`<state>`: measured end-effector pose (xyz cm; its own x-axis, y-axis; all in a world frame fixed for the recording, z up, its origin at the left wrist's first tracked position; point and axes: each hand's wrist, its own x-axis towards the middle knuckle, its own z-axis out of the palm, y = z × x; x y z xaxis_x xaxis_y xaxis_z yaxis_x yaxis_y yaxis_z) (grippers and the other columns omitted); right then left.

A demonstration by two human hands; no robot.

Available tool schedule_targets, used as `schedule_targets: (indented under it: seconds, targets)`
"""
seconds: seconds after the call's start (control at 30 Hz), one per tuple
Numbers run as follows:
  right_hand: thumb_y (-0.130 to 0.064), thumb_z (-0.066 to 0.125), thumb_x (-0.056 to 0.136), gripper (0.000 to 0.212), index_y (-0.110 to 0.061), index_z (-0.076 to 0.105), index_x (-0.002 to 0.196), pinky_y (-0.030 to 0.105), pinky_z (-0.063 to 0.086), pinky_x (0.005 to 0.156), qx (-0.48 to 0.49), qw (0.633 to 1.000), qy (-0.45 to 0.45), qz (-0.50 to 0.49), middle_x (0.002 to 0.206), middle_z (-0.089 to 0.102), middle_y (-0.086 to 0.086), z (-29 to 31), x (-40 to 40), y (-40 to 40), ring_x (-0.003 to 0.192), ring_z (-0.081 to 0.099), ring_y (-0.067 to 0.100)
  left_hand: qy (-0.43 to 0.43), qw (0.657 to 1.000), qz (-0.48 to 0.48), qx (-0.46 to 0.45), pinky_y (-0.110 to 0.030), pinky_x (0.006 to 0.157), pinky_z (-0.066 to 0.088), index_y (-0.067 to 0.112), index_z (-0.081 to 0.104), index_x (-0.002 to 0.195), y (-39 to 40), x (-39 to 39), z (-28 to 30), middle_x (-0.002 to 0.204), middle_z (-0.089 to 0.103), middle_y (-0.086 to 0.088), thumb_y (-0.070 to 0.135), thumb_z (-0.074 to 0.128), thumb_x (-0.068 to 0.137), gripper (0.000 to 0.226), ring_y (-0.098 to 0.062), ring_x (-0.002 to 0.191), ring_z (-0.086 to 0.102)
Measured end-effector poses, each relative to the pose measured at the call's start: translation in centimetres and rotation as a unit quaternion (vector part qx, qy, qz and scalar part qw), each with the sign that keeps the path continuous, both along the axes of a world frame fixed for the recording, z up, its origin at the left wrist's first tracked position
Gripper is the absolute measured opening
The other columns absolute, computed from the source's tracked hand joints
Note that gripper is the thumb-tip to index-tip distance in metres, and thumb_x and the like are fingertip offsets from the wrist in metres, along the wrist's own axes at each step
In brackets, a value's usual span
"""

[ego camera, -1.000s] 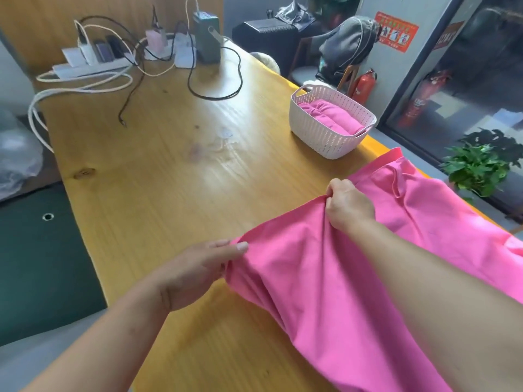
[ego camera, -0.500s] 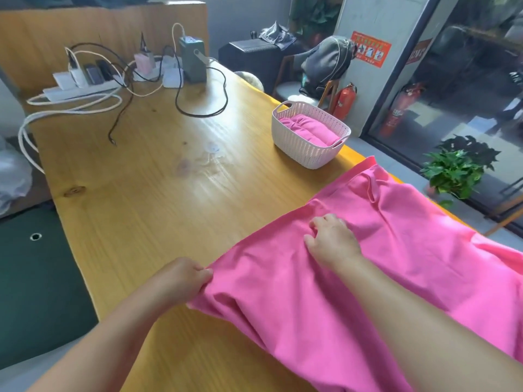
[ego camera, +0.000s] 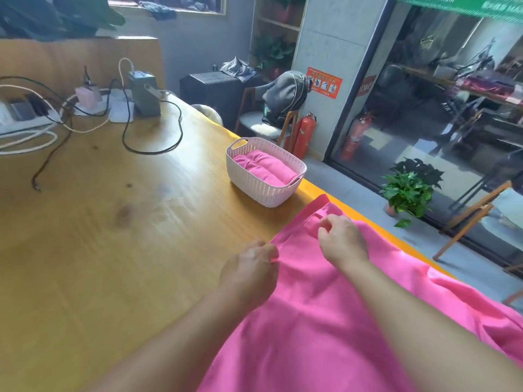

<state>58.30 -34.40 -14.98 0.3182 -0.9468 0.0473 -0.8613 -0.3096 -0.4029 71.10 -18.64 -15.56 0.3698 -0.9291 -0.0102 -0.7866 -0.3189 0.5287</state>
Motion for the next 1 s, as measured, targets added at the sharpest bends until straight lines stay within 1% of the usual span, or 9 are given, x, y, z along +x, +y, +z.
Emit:
schedule_targets:
  seconds: [0.2, 0.3, 0.43, 0.5, 0.6, 0.7, 0.77, 0.87, 1.0]
  targets:
    - [0.001, 0.045, 0.089, 0.054, -0.025, 0.059, 0.133, 0.034, 0.042, 0.097, -0.013, 0.998, 0.053, -0.012, 0.136, 0.051, 0.006, 0.2, -0.2, -9.4, 0.122, 0.05, 0.03, 0.068, 0.996, 0.008, -0.049, -0.03, 0.103, 0.036, 0.018, 0.046, 0.14, -8.9, -1.6, -3.0, 0.134, 0.044, -0.001, 0.022, 0.05, 0.095, 0.045, -0.021, 0.126, 0.043]
    - [-0.003, 0.053, 0.088, 0.057, -0.034, 0.055, 0.137, 0.03, 0.036, 0.105, 0.062, 0.987, 0.137, 0.05, 0.144, 0.04, -0.001, -0.6, 0.1, -12.7, 0.134, 0.033, 0.024, 0.094, 0.995, 0.011, -0.03, -0.027, 0.11, 0.025, 0.017, 0.027, 0.15, -12.1, -1.6, -3.7, 0.143, 0.037, -0.001, 0.033, 0.053, 0.096, 0.062, -0.019, 0.134, 0.033]
    - [-0.022, 0.067, 0.075, 0.004, -0.025, 0.07, 0.074, 0.031, 0.047, 0.094, 0.089, 0.97, 0.178, 0.137, 0.115, 0.054, -0.008, -0.5, 1.0, -14.6, 0.115, 0.046, 0.018, 0.134, 0.99, -0.005, -0.037, -0.028, 0.113, 0.02, 0.016, 0.018, 0.154, -15.7, -2.5, -4.1, 0.152, 0.032, -0.001, 0.035, 0.056, 0.094, 0.073, -0.021, 0.138, 0.027]
    - [-0.027, 0.066, 0.071, 0.02, -0.018, 0.057, 0.055, 0.034, 0.051, 0.084, 0.064, 0.971, 0.166, 0.158, 0.102, 0.061, -0.008, 0.3, 1.3, -15.1, 0.101, 0.055, 0.018, 0.168, 0.985, 0.002, -0.035, -0.03, 0.108, 0.028, 0.015, 0.038, 0.144, -17.2, -2.7, -4.5, 0.142, 0.046, -0.004, 0.033, 0.059, 0.091, 0.059, -0.024, 0.132, 0.038]
    - [-0.02, 0.066, 0.072, 0.028, -0.016, 0.05, 0.049, 0.033, 0.052, 0.073, 0.077, 0.976, 0.126, 0.159, 0.09, 0.068, -0.004, 2.3, 1.3, -15.5, 0.081, 0.058, 0.019, 0.153, 0.986, 0.035, -0.061, -0.038, 0.079, 0.044, 0.016, 0.057, 0.087, -17.3, -2.6, -4.7, 0.094, 0.066, -0.007, 0.027, 0.058, 0.087, 0.011, -0.031, 0.097, 0.058]
    - [-0.018, 0.075, 0.072, 0.018, -0.022, 0.059, 0.062, 0.026, 0.043, 0.056, 0.172, 0.974, 0.064, 0.133, 0.058, 0.06, -0.009, 4.3, 0.2, -16.4, 0.059, 0.056, 0.015, 0.159, 0.983, 0.059, -0.067, -0.04, 0.071, 0.046, 0.011, 0.057, 0.082, -16.3, -2.0, -5.2, 0.079, 0.065, -0.006, 0.024, 0.056, 0.085, 0.013, -0.031, 0.084, 0.058]
    - [-0.022, 0.082, 0.074, 0.012, -0.024, 0.071, 0.079, 0.022, 0.045, 0.056, 0.216, 0.966, 0.042, 0.132, 0.06, 0.063, -0.012, 4.6, -0.8, -17.1, 0.059, 0.06, 0.008, 0.173, 0.982, 0.057, -0.049, -0.038, 0.067, 0.047, 0.012, 0.058, 0.08, -15.7, -1.3, -5.4, 0.075, 0.064, -0.005, 0.024, 0.055, 0.086, 0.014, -0.031, 0.081, 0.058]
    - [-0.02, 0.077, 0.082, 0.01, -0.013, 0.074, 0.076, 0.027, 0.046, 0.064, 0.246, 0.963, -0.048, 0.094, 0.066, 0.062, -0.004, 2.8, -1.1, -17.8, 0.066, 0.054, 0.014, 0.21, 0.977, 0.044, 0.007, -0.033, 0.059, 0.037, 0.014, 0.052, 0.067, -15.3, -0.2, -5.2, 0.068, 0.057, -0.008, 0.033, 0.054, 0.092, 0.031, -0.032, 0.083, 0.059]
    - [-0.027, 0.073, 0.087, 0.011, -0.016, 0.075, 0.087, 0.03, 0.048, 0.071, 0.237, 0.967, -0.07, 0.053, 0.082, 0.07, -0.001, -1.2, 0.8, -17.6, 0.075, 0.058, 0.014, 0.225, 0.973, 0.041, 0.024, -0.031, 0.063, 0.035, 0.015, 0.05, 0.065, -15.3, 0.2, -4.4, 0.081, 0.064, -0.009, 0.041, 0.05, 0.097, 0.041, -0.033, 0.087, 0.06]
